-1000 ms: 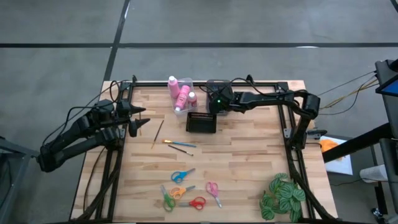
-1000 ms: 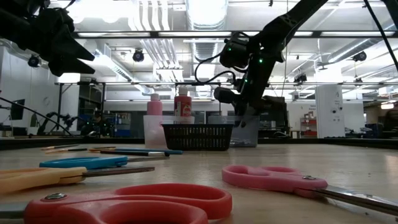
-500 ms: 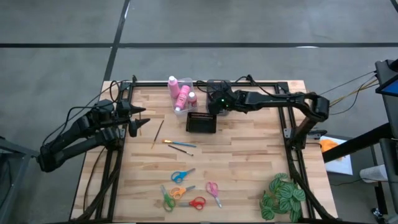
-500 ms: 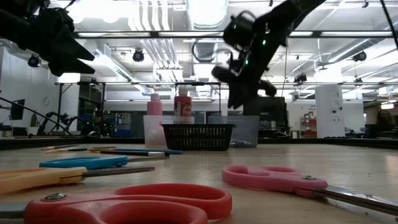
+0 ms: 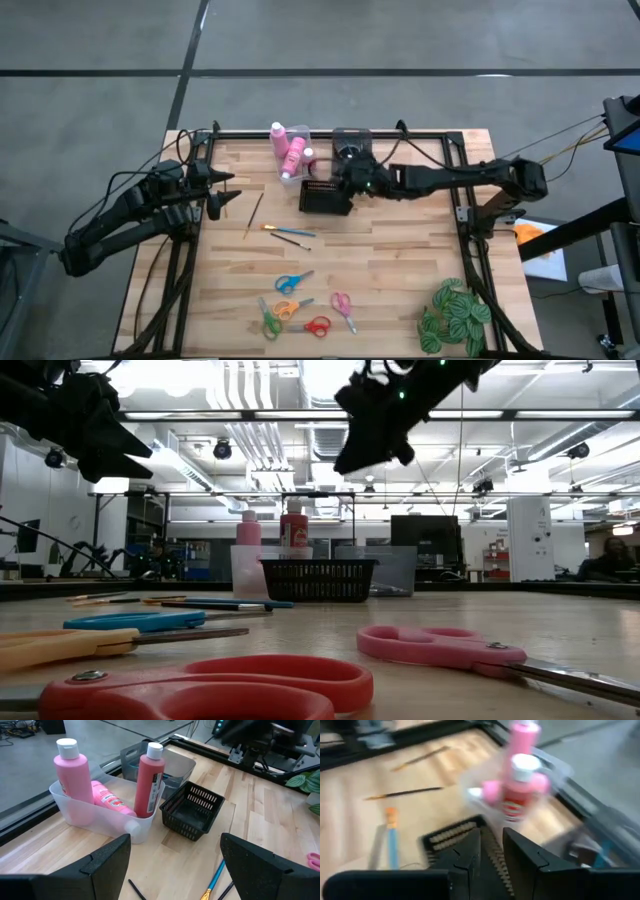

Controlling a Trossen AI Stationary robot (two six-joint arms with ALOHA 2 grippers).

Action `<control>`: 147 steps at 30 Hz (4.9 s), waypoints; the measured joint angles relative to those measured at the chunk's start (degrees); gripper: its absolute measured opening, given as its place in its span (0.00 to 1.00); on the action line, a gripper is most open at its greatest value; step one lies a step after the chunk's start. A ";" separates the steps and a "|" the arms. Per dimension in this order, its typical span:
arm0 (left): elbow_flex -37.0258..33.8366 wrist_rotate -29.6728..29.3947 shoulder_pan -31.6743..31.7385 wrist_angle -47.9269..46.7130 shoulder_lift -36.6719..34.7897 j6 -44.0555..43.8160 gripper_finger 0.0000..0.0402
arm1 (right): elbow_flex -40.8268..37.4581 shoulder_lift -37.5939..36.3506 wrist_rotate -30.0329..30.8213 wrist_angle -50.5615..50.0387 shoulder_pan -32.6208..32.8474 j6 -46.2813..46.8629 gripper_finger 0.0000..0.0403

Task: Pick & Place Paint Supplies
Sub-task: Put the blue paint brush into the gray bin

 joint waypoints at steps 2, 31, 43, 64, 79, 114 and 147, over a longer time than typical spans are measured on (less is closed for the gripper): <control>0.00 0.00 0.00 0.00 0.00 0.00 0.77 | -0.59 0.10 -1.45 2.97 2.04 -0.84 0.20; 0.00 0.02 0.00 0.00 -0.04 0.00 0.77 | -12.95 7.94 -11.73 38.18 7.24 -9.38 0.20; 0.02 0.02 -0.02 -0.02 0.26 0.00 0.77 | -2.49 22.23 -11.69 36.00 7.48 -8.66 0.20; 0.02 0.02 0.00 -0.14 0.33 0.00 0.77 | 10.78 33.67 -11.73 21.81 8.51 1.65 0.21; 0.02 0.00 0.00 -0.11 0.33 0.00 0.77 | 10.94 34.40 -9.16 15.91 8.51 -4.67 0.25; 0.02 0.00 0.00 -0.09 0.33 -0.02 0.77 | 14.02 35.30 -2.51 10.28 11.52 7.33 0.25; 0.02 0.00 0.00 -0.11 0.33 -0.02 0.77 | 11.96 35.32 -8.15 9.86 10.54 5.02 0.22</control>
